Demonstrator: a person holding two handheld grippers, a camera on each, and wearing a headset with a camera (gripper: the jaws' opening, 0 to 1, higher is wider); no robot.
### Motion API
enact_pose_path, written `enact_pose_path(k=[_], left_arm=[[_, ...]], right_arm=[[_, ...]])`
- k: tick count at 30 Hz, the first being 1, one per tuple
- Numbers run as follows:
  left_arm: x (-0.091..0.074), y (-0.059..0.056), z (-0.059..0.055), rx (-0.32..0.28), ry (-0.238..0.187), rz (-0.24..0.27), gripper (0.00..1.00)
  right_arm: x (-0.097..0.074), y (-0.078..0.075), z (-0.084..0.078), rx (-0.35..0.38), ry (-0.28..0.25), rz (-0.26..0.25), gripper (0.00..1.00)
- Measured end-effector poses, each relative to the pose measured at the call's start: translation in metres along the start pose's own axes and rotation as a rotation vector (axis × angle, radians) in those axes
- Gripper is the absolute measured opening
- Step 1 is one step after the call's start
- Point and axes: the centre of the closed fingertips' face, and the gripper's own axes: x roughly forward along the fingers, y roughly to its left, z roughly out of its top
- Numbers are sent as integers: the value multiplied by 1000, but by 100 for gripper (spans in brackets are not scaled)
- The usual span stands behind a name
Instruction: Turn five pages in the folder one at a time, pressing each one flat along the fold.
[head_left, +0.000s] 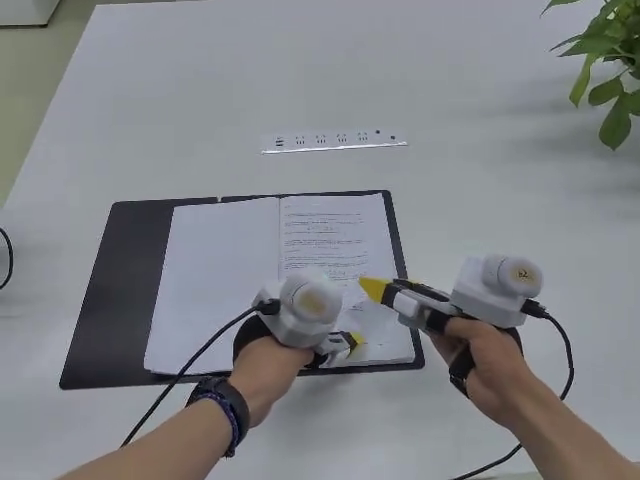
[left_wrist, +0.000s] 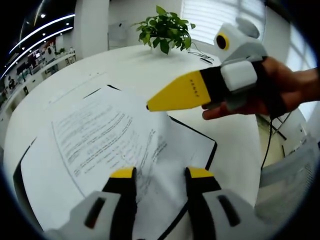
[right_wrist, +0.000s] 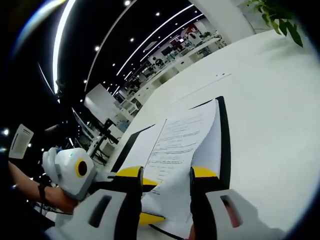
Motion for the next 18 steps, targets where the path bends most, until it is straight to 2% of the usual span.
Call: enact_pose_path(k=[6, 9, 13, 18], left_arm=[[-12, -10, -4, 4, -4, -28, 46], [-19, -17, -9, 42, 9, -46, 50], [-32, -16, -14, 41, 0, -39, 53], [-46, -12, -14, 39, -18, -23, 56]], right_arm=[[-9, -1, -4, 19, -11, -3, 28], [-15, 0, -8, 24, -13, 4, 21], [-20, 1, -13, 32, -17, 2, 13], [-22, 6, -16, 40, -25, 7, 3]])
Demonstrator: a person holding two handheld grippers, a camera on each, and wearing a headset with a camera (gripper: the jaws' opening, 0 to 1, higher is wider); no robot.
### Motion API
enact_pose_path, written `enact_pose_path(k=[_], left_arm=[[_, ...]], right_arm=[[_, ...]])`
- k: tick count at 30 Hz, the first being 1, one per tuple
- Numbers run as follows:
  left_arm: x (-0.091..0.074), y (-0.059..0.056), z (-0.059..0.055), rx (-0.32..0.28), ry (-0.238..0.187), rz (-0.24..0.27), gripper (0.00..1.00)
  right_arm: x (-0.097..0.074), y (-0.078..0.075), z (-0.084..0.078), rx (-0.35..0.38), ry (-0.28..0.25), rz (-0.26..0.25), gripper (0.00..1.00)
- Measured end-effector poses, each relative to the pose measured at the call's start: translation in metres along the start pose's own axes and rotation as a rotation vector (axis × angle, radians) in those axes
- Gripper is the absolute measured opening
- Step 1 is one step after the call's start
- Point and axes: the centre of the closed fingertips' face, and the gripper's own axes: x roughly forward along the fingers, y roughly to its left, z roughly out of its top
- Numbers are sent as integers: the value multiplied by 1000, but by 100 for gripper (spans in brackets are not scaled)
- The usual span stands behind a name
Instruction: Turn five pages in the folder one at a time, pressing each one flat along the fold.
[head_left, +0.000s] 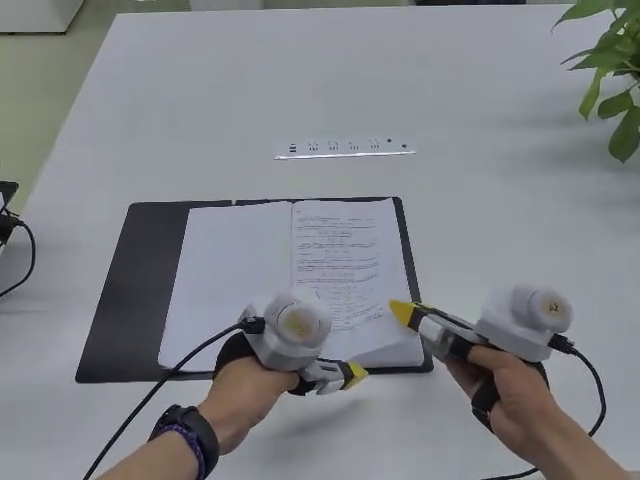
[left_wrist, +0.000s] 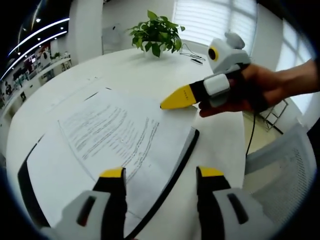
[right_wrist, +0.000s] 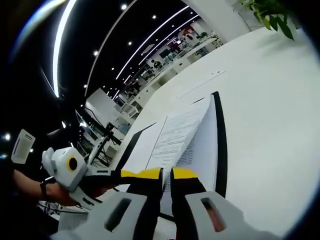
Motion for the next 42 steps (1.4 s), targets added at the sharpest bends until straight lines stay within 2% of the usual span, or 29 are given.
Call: enact_pose_path(k=[8, 10, 12, 19, 24, 31, 36, 42], left_arm=[[-27, 9, 6, -24, -51, 40, 57], [-33, 11, 5, -22, -53, 48, 58], [-40, 17, 2, -23, -54, 65, 59], [-71, 39, -2, -72, -99, 124, 60], [-90, 50, -6, -101, -122, 157, 61], [-114, 65, -9, -149, -168, 203, 61], [-131, 73, -17, -174, -185, 229, 62], [-148, 84, -33, -231, -206, 261, 63]], right_arm=[[3, 11, 6, -2, -18, 13, 0], [4, 16, 8, -10, -18, 19, 0], [6, 17, 8, -17, -14, 19, 0], [10, 32, 15, -24, -27, 33, 0], [19, 43, 16, -31, -24, 43, 0], [31, 64, 16, -48, -14, 67, 0], [39, 78, 15, -54, -9, 82, 0], [54, 97, 12, -43, -12, 101, 0]])
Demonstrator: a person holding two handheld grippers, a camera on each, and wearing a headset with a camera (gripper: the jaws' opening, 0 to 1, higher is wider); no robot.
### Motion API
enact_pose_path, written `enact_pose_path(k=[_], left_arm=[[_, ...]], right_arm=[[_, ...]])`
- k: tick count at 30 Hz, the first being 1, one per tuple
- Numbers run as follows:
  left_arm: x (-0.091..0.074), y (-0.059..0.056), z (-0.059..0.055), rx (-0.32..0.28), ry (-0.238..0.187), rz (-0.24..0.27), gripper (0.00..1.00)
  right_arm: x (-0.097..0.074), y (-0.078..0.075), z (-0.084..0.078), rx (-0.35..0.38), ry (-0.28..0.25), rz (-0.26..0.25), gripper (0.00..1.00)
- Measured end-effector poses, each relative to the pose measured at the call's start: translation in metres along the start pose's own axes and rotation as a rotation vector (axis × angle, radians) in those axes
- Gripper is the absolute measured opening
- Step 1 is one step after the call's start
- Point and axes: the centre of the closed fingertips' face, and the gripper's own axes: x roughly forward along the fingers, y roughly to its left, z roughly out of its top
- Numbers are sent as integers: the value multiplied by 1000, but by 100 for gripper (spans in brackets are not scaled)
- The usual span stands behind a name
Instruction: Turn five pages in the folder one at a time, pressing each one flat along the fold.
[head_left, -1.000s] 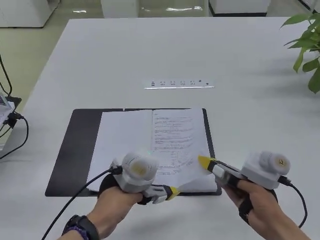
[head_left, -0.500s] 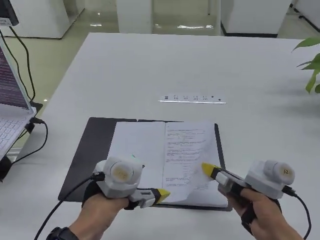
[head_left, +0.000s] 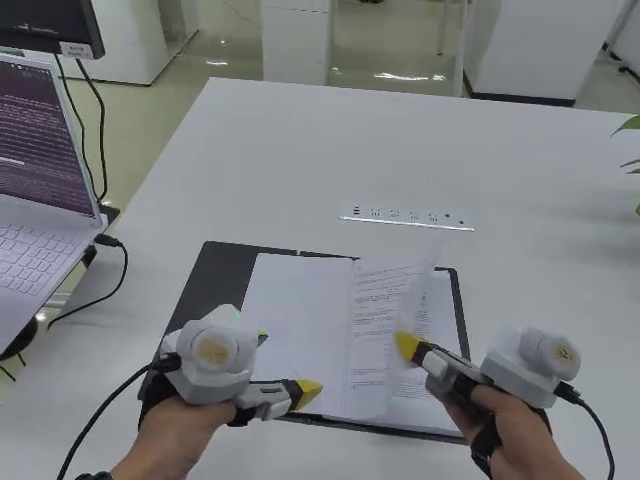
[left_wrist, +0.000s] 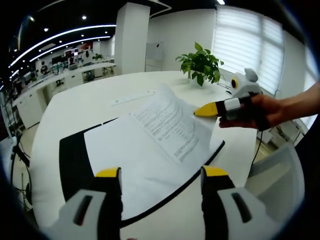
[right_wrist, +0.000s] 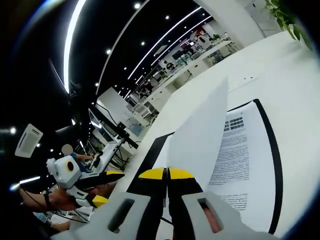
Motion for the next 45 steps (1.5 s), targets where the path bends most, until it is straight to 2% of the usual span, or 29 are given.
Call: enact_pose_path(k=[12, 19, 29, 39, 45], left_arm=[[-35, 34, -7, -70, -55, 81, 65], [-50, 46, -16, -87, -62, 94, 66], [-62, 54, -25, -82, -53, 101, 67], [-73, 60, -35, -97, -47, 114, 67], [-78, 61, -40, -99, -45, 118, 67]], right_arm=[[34, 31, -16, -21, 63, 57, 0], [53, 49, -27, -6, 80, 86, 0], [76, 69, -48, 19, 116, 121, 0], [92, 80, -59, 45, 142, 143, 0], [104, 87, -72, 62, 168, 158, 0]])
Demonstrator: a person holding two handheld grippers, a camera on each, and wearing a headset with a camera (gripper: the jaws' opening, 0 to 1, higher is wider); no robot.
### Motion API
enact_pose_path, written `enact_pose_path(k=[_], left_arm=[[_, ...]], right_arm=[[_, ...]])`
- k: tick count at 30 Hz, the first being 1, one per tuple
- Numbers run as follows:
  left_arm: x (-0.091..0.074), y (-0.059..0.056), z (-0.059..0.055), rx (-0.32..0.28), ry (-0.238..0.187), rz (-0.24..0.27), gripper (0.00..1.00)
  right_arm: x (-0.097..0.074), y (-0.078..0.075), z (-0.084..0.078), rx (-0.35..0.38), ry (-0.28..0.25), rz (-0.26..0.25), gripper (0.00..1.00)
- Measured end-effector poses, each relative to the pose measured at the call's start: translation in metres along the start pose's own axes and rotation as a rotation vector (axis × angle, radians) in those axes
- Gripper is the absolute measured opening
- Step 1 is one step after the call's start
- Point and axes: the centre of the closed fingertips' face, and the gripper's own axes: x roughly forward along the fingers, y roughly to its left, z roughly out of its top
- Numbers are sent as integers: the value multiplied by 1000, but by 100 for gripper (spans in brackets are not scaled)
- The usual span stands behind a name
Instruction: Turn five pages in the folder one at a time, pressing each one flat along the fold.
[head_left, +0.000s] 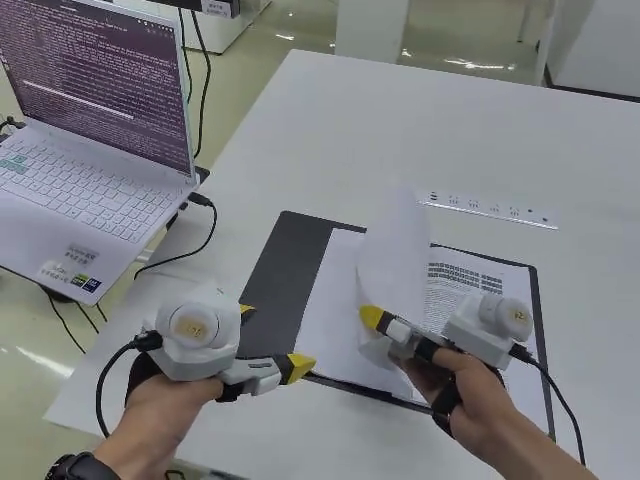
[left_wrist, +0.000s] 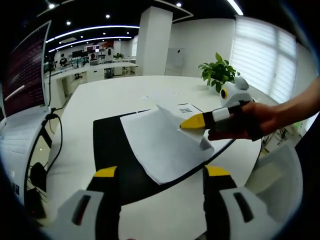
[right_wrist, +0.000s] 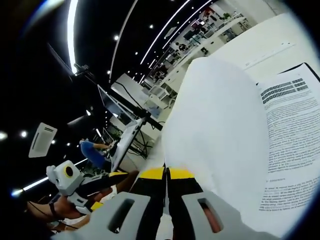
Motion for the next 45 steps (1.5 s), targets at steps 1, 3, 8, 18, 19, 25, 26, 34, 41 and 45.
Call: enact_pose_path(k=[1, 3, 8, 18, 19, 25, 26, 34, 41, 45], left_arm=[[-1, 1, -1, -2, 1, 1, 67], [-2, 2, -3, -7, 3, 5, 67], [-5, 5, -6, -12, 7, 7, 67], [-11, 15, -13, -23, 19, 17, 66], [-12, 16, -14, -23, 20, 18, 66], [-15, 19, -17, -26, 25, 26, 66], [-15, 20, -18, -26, 26, 27, 66], [-17, 23, -19, -41, 21, 36, 66], [-20, 27, -18, -51, 15, 44, 66], [-21, 31, -20, -55, 17, 49, 66]], right_arm=[[2, 1, -3, 6, 5, 0, 0], [7, 2, -5, 31, -1, 7, 0], [18, 2, -14, 51, 12, 0, 0], [43, -13, -38, 100, 52, -58, 0], [45, -17, -41, 104, 58, -64, 0], [55, -26, -56, 131, 91, -88, 0], [57, -28, -60, 129, 100, -100, 0], [64, -40, -71, 177, 122, -144, 0], [72, -48, -76, 212, 114, -171, 0], [72, -47, -75, 218, 99, -169, 1]])
